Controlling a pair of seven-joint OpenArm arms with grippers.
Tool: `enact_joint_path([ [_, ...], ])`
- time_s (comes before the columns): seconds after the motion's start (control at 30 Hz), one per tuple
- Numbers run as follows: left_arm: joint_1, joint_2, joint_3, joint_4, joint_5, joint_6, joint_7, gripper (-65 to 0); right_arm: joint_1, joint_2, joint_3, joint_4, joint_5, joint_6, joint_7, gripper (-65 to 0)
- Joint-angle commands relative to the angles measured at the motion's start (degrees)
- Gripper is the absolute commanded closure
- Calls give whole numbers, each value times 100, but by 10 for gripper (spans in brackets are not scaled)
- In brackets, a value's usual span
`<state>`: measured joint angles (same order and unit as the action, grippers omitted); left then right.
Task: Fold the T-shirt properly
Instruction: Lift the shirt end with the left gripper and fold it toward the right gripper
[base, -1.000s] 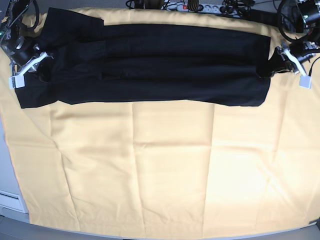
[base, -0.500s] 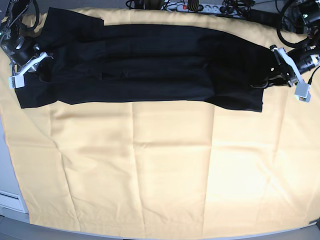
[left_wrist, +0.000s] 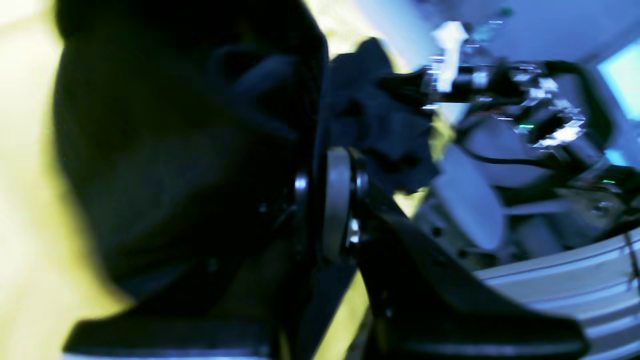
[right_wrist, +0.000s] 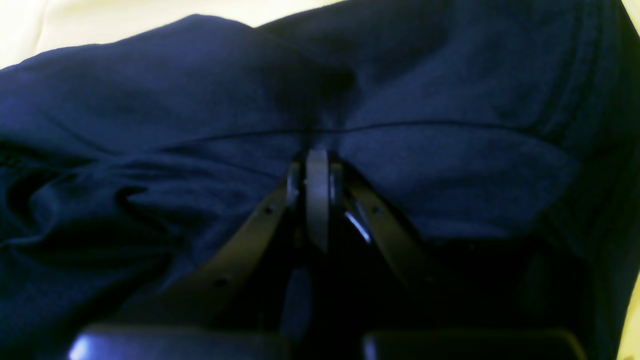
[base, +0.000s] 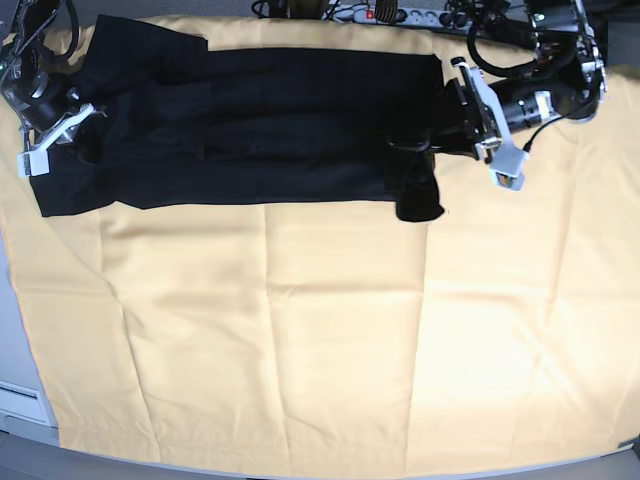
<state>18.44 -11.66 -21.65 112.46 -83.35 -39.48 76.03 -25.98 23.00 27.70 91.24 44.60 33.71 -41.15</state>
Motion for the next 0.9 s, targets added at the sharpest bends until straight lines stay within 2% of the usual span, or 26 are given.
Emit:
enact_joint_path([
  [0.0, -22, 42, 109, 90, -165, -52, -144, 0, -68, 48, 2, -57, -396, -87, -514, 0],
  [0.17, -181, 507, 717, 79, -94, -52, -334, 0, -68, 50, 2, -57, -393, -90, -516, 0],
  [0.4, -400, 1150, 1298, 72, 1613, -52, -1200, 0, -68, 50, 2, -57, -396, -79, -654, 0],
  [0.6, -400, 1182, 1825, 72, 2122, -52, -1172, 0, -68, 52, 2, -57, -393, -48, -664, 0],
  [0.73, -400, 1182, 1930, 72, 2138, -52, -1220, -12, -68, 50, 2, -57, -393, -48, -667, 0],
  [0.87, -402, 1185, 1934, 72, 2138, -52, -1493, -353, -68, 50, 2, -57, -393, -48, -667, 0],
])
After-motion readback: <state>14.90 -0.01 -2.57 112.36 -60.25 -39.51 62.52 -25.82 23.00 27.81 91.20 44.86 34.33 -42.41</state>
